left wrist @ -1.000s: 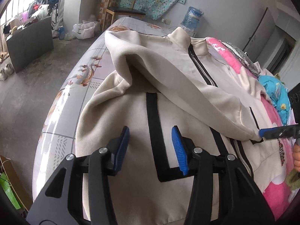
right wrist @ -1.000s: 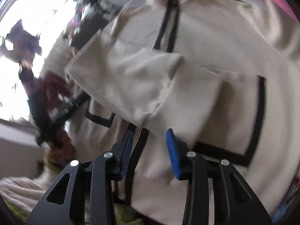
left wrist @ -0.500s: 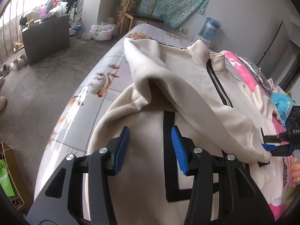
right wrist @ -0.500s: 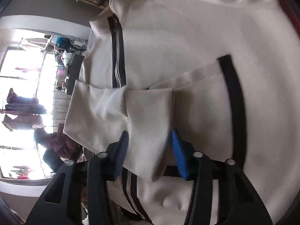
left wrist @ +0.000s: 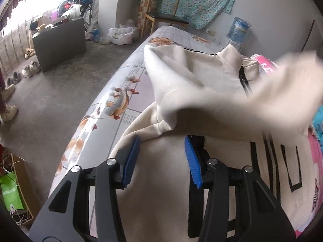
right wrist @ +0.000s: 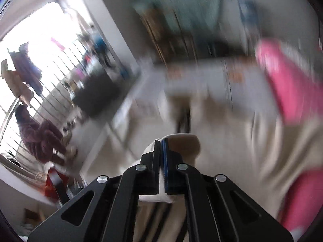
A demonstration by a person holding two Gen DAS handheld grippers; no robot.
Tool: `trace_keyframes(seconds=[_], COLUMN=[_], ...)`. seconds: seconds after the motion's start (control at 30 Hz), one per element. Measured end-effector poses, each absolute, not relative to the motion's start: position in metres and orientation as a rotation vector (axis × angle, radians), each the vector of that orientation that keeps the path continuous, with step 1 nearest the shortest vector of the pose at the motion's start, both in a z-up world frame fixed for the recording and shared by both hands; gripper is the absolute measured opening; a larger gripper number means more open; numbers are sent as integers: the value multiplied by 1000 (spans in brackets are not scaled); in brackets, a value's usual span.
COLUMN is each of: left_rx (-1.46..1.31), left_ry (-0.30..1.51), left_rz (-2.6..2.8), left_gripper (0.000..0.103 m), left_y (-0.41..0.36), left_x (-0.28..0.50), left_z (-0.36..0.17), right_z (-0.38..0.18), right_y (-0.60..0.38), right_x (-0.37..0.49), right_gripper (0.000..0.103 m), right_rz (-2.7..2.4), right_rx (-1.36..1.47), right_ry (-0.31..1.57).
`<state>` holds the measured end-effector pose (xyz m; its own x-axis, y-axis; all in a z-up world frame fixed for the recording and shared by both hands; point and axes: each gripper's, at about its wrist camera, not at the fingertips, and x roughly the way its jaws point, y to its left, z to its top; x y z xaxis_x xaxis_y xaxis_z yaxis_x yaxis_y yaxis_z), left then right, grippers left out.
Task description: Fold large clothes
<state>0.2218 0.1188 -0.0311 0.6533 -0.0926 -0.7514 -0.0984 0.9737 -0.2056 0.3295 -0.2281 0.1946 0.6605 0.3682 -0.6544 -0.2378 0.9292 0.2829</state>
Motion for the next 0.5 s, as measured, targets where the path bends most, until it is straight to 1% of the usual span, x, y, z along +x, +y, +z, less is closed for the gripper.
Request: trace_keyframes(seconds=[0.03,0.1,0.2,0.23,0.3,0.37,0.5], left_rx=[-234,-239,-252,-253,-241,-223,-204], left_ry=[860,859,857,856,858,860,863], left_rz=[15,30,39,42,45,53,63], left_gripper=[44,43,41,41,41,41,41], left_y=[119,121,123,123,122,120,117], left_x=[221,221,220,220,221,221,223], left_z=[-31,-31,-31,-31,-31,-31,-30], right_z=[207,207,160,131,89,66,82], right_y=[-234,-248,-285,-298,-313,-321,-326], right_x=[328,328,338,347,357,362,352], right_gripper=[3,3,3,3,3,3,3], right_rz=[330,287,199,165,119,118,150], right_rx=[162,144,165,187,221,254,278], right_ry=[726,701,793,860,943,975,892])
